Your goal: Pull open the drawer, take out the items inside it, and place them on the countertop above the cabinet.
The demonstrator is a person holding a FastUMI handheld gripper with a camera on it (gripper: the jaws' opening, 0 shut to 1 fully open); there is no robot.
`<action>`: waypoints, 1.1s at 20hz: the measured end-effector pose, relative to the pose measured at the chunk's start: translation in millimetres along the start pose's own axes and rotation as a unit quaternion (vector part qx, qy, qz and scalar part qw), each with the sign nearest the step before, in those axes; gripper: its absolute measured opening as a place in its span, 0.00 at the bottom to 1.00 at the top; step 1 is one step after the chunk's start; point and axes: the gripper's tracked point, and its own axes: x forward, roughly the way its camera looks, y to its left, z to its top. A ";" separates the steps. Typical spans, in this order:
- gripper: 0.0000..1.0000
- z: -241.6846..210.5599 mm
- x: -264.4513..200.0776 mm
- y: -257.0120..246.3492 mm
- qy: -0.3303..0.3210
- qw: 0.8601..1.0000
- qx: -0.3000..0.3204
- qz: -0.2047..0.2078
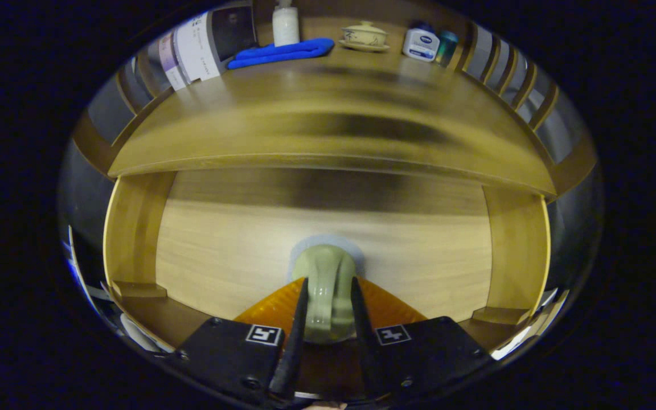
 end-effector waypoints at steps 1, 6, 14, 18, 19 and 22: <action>0.41 0.0 1.4 -0.6 -0.001 1.000 -0.003 0.000; 0.22 4.8 -2.0 -3.2 -0.015 1.000 -0.004 0.012; 0.20 16.7 -50.5 -15.6 -0.057 0.998 -0.011 0.011; 0.20 30.1 -86.0 -22.8 -0.087 0.996 -0.017 0.001; 0.20 33.2 -93.3 -23.3 -0.092 0.996 -0.015 0.003; 0.20 44.3 -113.1 -28.0 -0.105 0.994 -0.013 0.005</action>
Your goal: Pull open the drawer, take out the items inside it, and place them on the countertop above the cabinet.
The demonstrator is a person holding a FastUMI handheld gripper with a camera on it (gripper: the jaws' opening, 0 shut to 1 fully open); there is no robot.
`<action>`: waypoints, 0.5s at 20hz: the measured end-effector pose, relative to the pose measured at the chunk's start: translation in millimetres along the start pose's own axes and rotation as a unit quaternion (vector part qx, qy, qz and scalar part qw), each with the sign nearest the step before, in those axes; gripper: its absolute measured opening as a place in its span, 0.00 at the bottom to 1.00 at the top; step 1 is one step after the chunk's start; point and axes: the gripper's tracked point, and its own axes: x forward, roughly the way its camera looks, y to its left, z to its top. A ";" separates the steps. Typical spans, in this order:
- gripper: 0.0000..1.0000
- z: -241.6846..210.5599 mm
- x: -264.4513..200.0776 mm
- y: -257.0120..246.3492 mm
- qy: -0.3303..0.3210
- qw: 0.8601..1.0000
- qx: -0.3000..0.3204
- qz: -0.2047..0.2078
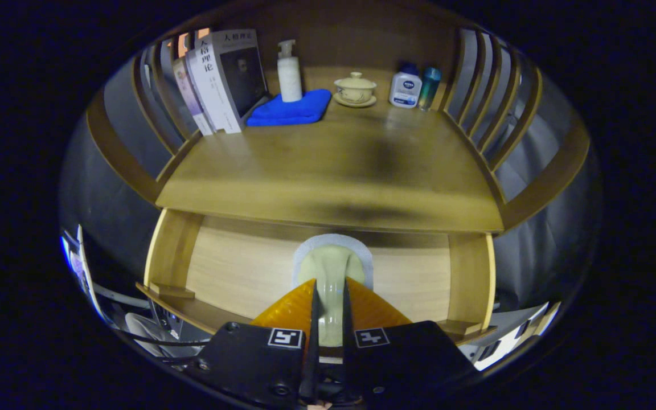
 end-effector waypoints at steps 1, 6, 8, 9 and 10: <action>0.20 8.0 -3.5 -2.4 -0.005 1.000 0.004 -0.002; 0.20 63.6 -7.1 -10.2 -0.035 0.999 0.010 -0.018; 0.20 83.8 -1.0 -6.6 -0.038 0.999 0.015 -0.015; 0.20 92.2 3.5 -3.1 -0.037 0.999 0.022 -0.010; 0.20 99.1 8.6 -0.1 -0.033 0.999 0.023 -0.007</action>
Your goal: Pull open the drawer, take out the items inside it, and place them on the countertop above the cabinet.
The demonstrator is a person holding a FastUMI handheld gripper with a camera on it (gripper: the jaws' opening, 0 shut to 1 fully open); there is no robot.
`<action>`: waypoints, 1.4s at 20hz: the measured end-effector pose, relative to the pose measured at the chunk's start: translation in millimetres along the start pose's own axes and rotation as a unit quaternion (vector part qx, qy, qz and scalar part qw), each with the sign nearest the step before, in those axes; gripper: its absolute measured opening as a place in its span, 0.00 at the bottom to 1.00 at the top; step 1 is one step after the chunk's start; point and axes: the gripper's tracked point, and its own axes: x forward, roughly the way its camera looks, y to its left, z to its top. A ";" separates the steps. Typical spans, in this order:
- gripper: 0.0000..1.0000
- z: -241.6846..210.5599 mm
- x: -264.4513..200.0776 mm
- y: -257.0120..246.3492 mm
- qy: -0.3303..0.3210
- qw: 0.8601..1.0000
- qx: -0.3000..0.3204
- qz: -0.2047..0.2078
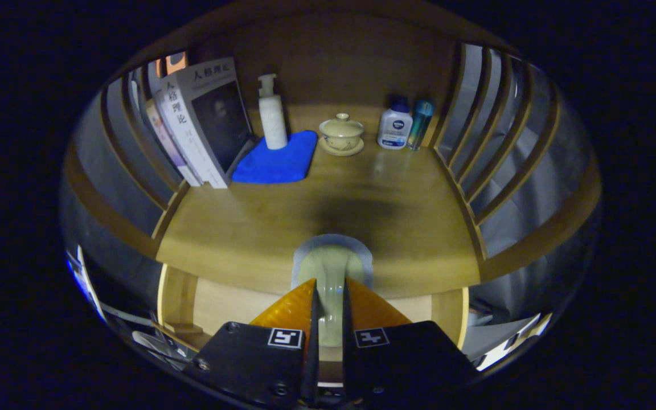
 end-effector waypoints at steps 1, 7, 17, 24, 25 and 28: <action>0.20 7.4 5.5 -0.2 0.002 1.000 0.000 -0.002; 0.22 33.0 41.8 -0.4 0.022 0.999 0.028 -0.007; 0.34 41.6 60.1 -1.2 -0.032 0.999 -0.022 -0.001; 0.53 40.4 54.8 6.1 -0.060 0.998 0.001 0.012; 0.54 40.6 49.9 6.3 -0.065 0.998 0.002 0.013; 0.55 44.0 38.1 0.3 -0.094 0.995 -0.025 -0.005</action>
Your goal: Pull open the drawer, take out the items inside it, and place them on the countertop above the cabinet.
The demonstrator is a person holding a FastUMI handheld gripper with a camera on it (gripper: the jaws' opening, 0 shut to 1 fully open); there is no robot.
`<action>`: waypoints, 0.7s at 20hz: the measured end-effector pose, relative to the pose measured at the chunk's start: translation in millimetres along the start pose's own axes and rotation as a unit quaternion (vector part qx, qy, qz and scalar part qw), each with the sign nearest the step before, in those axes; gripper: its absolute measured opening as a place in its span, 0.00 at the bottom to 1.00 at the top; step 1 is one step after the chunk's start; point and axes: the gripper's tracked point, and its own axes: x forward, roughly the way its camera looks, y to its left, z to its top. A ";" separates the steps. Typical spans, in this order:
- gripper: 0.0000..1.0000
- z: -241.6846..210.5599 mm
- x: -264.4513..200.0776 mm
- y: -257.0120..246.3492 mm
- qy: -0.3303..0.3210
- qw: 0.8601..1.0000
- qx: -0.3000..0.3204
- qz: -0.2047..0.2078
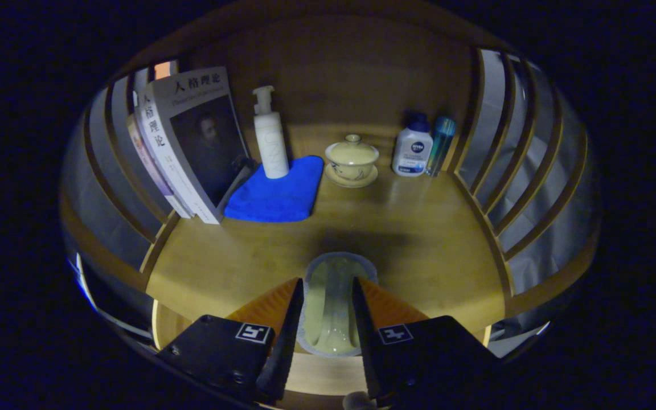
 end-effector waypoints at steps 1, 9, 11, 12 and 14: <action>0.55 1.9 -6.9 0.5 -0.010 1.000 -0.003 -0.002; 0.55 -17.6 -78.7 17.9 -0.111 0.993 -0.026 0.004; 0.55 -31.4 -100.5 24.6 -0.148 0.989 -0.028 0.009; 0.55 -38.7 -110.0 26.8 -0.166 0.986 -0.029 0.011; 0.67 -56.1 -131.6 27.8 -0.199 0.980 -0.029 0.009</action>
